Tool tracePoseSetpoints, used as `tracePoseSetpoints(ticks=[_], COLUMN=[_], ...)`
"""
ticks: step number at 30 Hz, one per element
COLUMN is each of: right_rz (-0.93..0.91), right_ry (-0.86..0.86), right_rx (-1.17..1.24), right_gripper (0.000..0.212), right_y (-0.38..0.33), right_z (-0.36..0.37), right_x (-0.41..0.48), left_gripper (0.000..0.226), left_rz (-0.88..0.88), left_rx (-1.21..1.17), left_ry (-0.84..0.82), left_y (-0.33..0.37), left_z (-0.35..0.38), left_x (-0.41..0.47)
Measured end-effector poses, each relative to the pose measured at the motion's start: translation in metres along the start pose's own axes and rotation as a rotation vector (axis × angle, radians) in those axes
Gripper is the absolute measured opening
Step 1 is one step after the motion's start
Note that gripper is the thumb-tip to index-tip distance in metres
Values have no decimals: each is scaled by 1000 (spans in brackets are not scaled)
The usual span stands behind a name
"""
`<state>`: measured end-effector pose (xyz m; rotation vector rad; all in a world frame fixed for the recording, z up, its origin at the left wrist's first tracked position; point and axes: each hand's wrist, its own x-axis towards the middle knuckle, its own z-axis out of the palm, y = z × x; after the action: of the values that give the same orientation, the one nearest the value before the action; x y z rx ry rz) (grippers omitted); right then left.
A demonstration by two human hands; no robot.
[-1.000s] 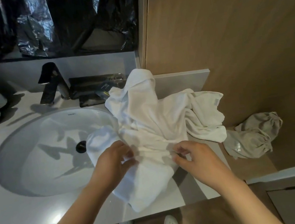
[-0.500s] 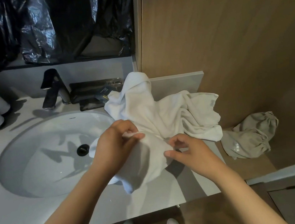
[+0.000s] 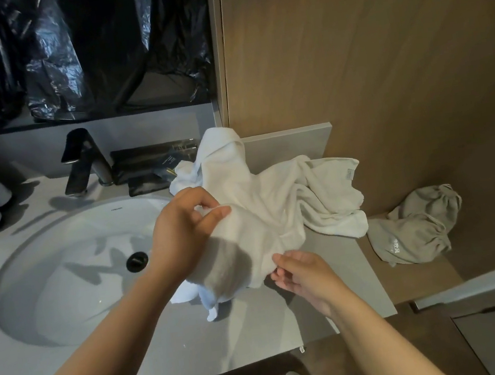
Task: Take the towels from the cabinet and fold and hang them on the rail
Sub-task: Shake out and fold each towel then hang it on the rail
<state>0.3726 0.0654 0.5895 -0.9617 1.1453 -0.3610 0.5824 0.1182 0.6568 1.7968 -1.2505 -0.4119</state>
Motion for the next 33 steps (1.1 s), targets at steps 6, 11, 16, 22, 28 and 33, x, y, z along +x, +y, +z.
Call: tracePoseSetpoints(ticks=[6,11,16,22,28,33], right_rz=[-298,-545,-633,-535,-516,-475], right_ry=[-57,-45,144,330,322,304], right_rx=[25,20,-232,-359,-333,-360], right_gripper=[22,17,27,30,26,24], right_y=[-54,-124,-126,-77,-63,-55], right_z=[1,3,-8,-32,-43,-46], right_x=[-23,-52,-35,-12,-10,-13], left_gripper=[22,16,18,25,68,36], left_rz=[9,6,-4,-103,-126,-198], left_rx=[-185,-127,21,24,91,138], left_ry=[193,344,129,-143,-381,-395], left_y=[17,34,37,22,9,0], left_z=[-16,-31,-25,4,31,43], left_x=[19,43,45,13,-21,-24])
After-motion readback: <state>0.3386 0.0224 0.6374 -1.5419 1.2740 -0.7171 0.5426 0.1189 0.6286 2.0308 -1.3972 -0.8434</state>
